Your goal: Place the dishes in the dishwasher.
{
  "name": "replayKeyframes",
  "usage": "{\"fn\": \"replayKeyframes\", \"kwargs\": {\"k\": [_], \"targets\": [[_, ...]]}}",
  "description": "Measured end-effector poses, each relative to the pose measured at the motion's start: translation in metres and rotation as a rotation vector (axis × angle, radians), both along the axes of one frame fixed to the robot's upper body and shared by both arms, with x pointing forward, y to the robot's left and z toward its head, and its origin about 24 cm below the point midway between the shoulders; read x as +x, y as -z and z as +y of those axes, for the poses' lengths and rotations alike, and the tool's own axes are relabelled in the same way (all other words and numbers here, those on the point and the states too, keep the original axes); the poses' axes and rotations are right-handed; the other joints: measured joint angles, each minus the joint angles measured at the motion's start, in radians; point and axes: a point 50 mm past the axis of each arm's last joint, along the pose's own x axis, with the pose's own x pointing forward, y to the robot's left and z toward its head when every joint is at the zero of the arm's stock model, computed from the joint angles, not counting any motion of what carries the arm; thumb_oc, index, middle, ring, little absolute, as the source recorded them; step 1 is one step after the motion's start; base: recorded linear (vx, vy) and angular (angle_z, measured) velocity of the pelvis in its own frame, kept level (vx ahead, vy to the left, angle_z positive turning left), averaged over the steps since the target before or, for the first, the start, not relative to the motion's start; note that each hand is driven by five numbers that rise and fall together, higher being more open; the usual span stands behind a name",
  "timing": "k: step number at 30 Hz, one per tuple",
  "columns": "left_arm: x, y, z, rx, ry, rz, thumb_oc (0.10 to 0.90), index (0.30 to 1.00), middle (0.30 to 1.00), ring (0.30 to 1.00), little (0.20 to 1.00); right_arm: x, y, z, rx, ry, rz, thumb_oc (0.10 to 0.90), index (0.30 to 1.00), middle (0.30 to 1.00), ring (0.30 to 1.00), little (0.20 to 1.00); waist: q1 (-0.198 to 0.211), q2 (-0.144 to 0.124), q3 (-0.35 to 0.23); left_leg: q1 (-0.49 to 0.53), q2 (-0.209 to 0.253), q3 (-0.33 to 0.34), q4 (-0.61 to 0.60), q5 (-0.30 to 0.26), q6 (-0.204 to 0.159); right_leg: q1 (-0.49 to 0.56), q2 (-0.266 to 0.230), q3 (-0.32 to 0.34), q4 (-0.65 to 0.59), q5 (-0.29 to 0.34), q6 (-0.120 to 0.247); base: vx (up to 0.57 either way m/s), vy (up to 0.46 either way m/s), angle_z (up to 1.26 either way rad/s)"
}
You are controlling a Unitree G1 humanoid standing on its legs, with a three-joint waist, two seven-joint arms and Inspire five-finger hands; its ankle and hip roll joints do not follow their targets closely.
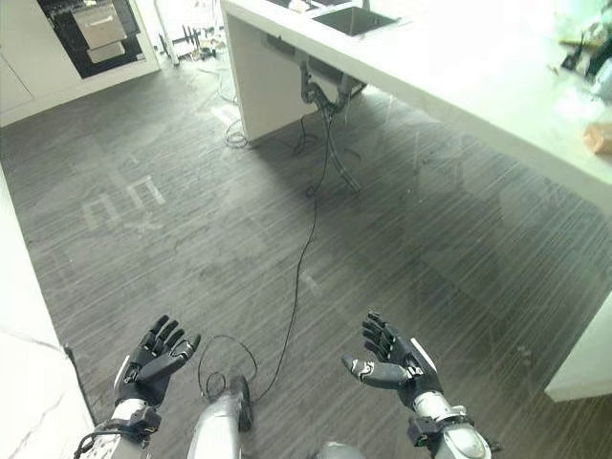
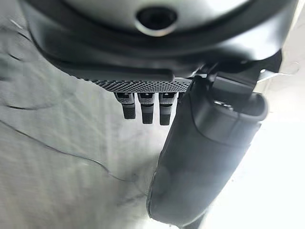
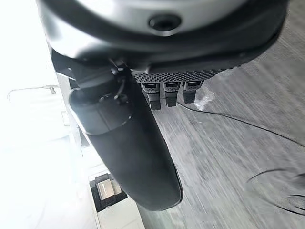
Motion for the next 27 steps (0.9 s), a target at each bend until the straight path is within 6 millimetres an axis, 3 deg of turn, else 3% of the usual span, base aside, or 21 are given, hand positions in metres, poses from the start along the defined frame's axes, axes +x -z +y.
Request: {"fn": "replayKeyframes", "kwargs": {"k": [2,4,5,6,7,8,10,12,13,15,16,17,19,20,21,22,23,24,25,26,27], "targets": [[0.011,-0.007,0.004,0.016,0.009,-0.025,0.8,0.9,0.9,0.9,0.9,0.007,-0.004,0.012,0.036,-0.006,-0.036,0.8,0.9,0.9,0.9,0.9,0.001,-0.058,-0.007,0.034,-0.044,0.025,0.025,0.014,0.058,0.046,-0.058,-0.019,-0.016,0.033,0.096,0.4,0.236,0.1],[0.025,-0.021,0.005,0.071,0.081,-0.078,0.8,0.9,0.9,0.9,0.9,0.015,-0.012,0.029,0.089,-0.001,-0.093,0.8,0.9,0.9,0.9,0.9,-0.011,-0.056,-0.014,0.046,-0.058,-0.022,0.113,-0.062,0.055,0.083,-0.076,-0.101,0.05,0.22,0.149,0.34,0.236,0.6],[0.025,-0.023,0.003,0.074,0.097,-0.089,0.8,0.9,0.9,0.9,0.9,0.016,-0.016,0.03,0.09,-0.002,-0.112,0.8,0.9,0.9,0.9,0.9,-0.014,-0.038,-0.028,0.086,-0.057,-0.029,0.054,-0.073,0.056,0.073,-0.081,-0.113,0.128,0.241,0.161,0.26,0.208,0.59],[0.025,-0.026,0.008,0.099,0.107,-0.094,0.8,0.9,0.9,0.9,0.9,0.019,-0.02,0.037,0.117,0.0,-0.138,0.8,0.9,0.9,0.9,0.9,-0.024,-0.05,-0.038,0.113,-0.099,-0.032,0.085,-0.16,0.095,0.023,-0.133,-0.115,0.288,0.274,0.171,0.28,0.154,0.36],[0.027,-0.026,0.008,0.1,0.109,-0.092,0.8,0.9,0.9,0.9,0.9,0.023,-0.027,0.04,0.126,0.001,-0.173,0.8,0.9,0.9,0.9,0.9,-0.033,-0.043,-0.041,0.122,-0.119,-0.053,0.122,-0.208,0.12,-0.062,-0.169,-0.087,0.476,0.375,0.143,0.22,0.023,0.35],[0.026,-0.026,0.008,0.101,0.107,-0.085,0.8,0.9,0.9,0.9,0.9,0.027,-0.029,0.044,0.131,-0.016,-0.188,0.8,0.9,0.9,0.9,0.9,-0.048,-0.032,-0.043,0.148,-0.132,-0.045,0.118,-0.224,0.112,-0.178,-0.201,-0.074,0.619,0.356,0.121,0.25,-0.047,0.1],[0.028,-0.028,0.007,0.103,0.122,-0.086,0.8,0.9,0.9,0.9,0.9,0.031,-0.032,0.048,0.122,-0.05,-0.199,0.8,0.9,0.9,0.9,0.9,-0.051,0.01,-0.033,0.215,-0.138,-0.034,0.01,-0.202,0.077,-0.356,-0.186,-0.137,0.493,0.233,0.071,0.3,-0.169,0.07],[0.029,-0.029,0.001,0.091,0.145,-0.088,0.8,0.9,0.9,0.9,0.9,0.018,-0.023,0.04,0.093,-0.04,-0.142,0.8,0.9,0.9,0.9,0.9,-0.059,0.035,-0.022,0.326,-0.143,-0.036,-0.109,-0.189,0.038,-0.397,-0.094,-0.231,0.189,0.226,0.045,0.38,-0.256,0.4],[0.029,-0.031,0.002,0.094,0.15,-0.098,0.8,0.9,0.9,0.9,0.9,0.012,-0.019,0.035,0.081,-0.037,-0.117,0.8,0.9,0.9,0.9,0.9,-0.064,0.026,-0.024,0.344,-0.154,-0.047,-0.116,-0.202,0.017,-0.397,-0.059,-0.262,0.042,0.231,0.046,0.48,-0.312,0.45],[0.034,-0.043,0.009,0.107,0.143,-0.161,0.8,0.9,0.9,0.9,0.9,0.002,-0.027,0.026,0.083,-0.038,-0.148,0.8,0.9,0.9,0.9,0.9,-0.11,-0.087,-0.002,0.275,-0.255,-0.059,0.011,-0.33,-0.047,-0.664,-0.145,-0.197,0.157,0.248,0.103,0.53,-0.279,0.81],[0.036,-0.038,0.01,0.107,0.142,-0.126,0.8,0.9,0.9,0.9,0.9,-0.001,-0.028,0.014,0.08,0.011,-0.165,0.8,0.9,0.9,0.9,0.9,-0.171,-0.097,0.033,0.318,-0.322,-0.098,0.015,-0.342,0.114,-0.746,-0.189,-0.139,0.071,0.266,0.08,0.46,-0.192,0.94],[0.026,-0.021,0.007,0.102,0.16,-0.032,0.8,0.9,0.9,0.9,0.9,-0.004,-0.017,0.008,0.069,0.056,-0.102,0.8,0.9,0.9,0.9,0.9,-0.186,-0.082,0.044,0.385,-0.322,-0.075,0.002,-0.363,0.082,-0.782,-0.172,-0.105,0.035,0.288,0.038,0.44,-0.184,0.73],[0.006,-0.003,-0.008,0.062,0.199,0.05,0.8,0.9,0.9,0.9,0.9,-0.015,-0.013,0.003,0.053,0.074,-0.063,0.8,0.9,0.9,0.9,0.9,-0.184,-0.02,0.049,0.513,-0.294,-0.088,-0.017,-0.386,0.01,-0.768,-0.109,-0.18,0.11,0.281,-0.048,0.42,-0.181,-0.14],[-0.002,0.001,-0.014,0.036,0.199,0.066,0.8,0.9,0.9,0.9,0.9,-0.014,-0.017,0.007,0.053,0.051,-0.08,0.8,0.9,0.9,0.9,0.9,-0.178,-0.022,0.035,0.568,-0.313,-0.088,0.018,-0.362,-0.034,-0.652,-0.057,-0.244,0.11,0.281,-0.175,0.48,-0.207,-0.09],[0.0,0.002,-0.019,0.016,0.198,0.058,0.8,0.9,0.9,0.9,0.9,-0.007,-0.026,0.005,0.028,0.031,-0.129,0.8,0.9,0.9,0.9,0.9,-0.169,-0.047,-0.004,0.567,-0.349,-0.105,0.16,-0.398,-0.067,-0.483,-0.05,-0.191,-0.036,0.429,-0.288,0.62,-0.269,0.1],[0.025,-0.03,-0.017,0.057,0.221,-0.089,0.8,0.9,0.9,0.9,0.9,0.019,-0.041,0.01,0.038,0.031,-0.218,0.8,0.9,0.9,0.9,0.9,-0.127,-0.054,-0.012,0.474,-0.193,-0.146,0.135,-0.495,-0.106,-0.466,-0.032,-0.161,0.055,0.342,-0.236,0.83,-0.41,0.26],[0.027,-0.036,-0.019,0.058,0.228,-0.118,0.8,0.9,0.9,0.9,0.9,0.027,-0.051,0.011,0.031,0.015,-0.264,0.8,0.9,0.9,0.9,0.9,-0.128,-0.053,-0.015,0.471,-0.157,-0.164,0.056,-0.453,-0.107,-0.46,-0.045,-0.169,0.13,0.281,-0.203,0.74,-0.443,0.14],[0.024,-0.038,-0.026,0.044,0.244,-0.129,0.8,0.9,0.9,0.9,0.9,0.032,-0.066,0.009,-0.006,-0.014,-0.32,0.8,0.9,0.9,0.9,0.9,-0.131,-0.011,-0.04,0.514,-0.123,-0.145,-0.002,-0.446,-0.065,-0.449,-0.046,-0.193,0.213,0.211,-0.177,0.53,-0.393,-0.02],[0.017,-0.039,-0.029,0.041,0.26,-0.127,0.8,0.9,0.9,0.9,0.9,0.033,-0.072,0.008,-0.036,-0.045,-0.336,0.8,0.9,0.9,0.9,0.9,-0.124,-0.008,-0.074,0.559,-0.129,-0.106,-0.021,-0.429,-0.124,-0.445,-0.071,-0.205,0.329,0.116,-0.196,0.29,-0.255,-0.21],[0.018,-0.047,-0.03,0.055,0.276,-0.175,0.8,0.9,0.9,0.9,0.9,0.03,-0.075,0.004,-0.043,-0.043,-0.349,0.8,0.9,0.9,0.9,0.9,-0.095,-0.051,-0.08,0.465,-0.151,-0.064,0.242,-0.378,-0.15,-0.4,-0.077,-0.154,0.316,0.04,-0.197,0.24,-0.227,-0.55],[0.014,-0.041,-0.032,0.031,0.248,-0.168,0.8,0.9,0.9,0.9,0.9,0.032,-0.074,0.005,-0.03,-0.037,-0.353,0.8,0.9,0.9,0.9,0.9,-0.064,-0.069,-0.086,0.283,-0.14,-0.092,0.547,-0.177,-0.136,-0.37,-0.068,-0.122,0.259,0.061,-0.19,0.28,-0.186,-0.64]]}}
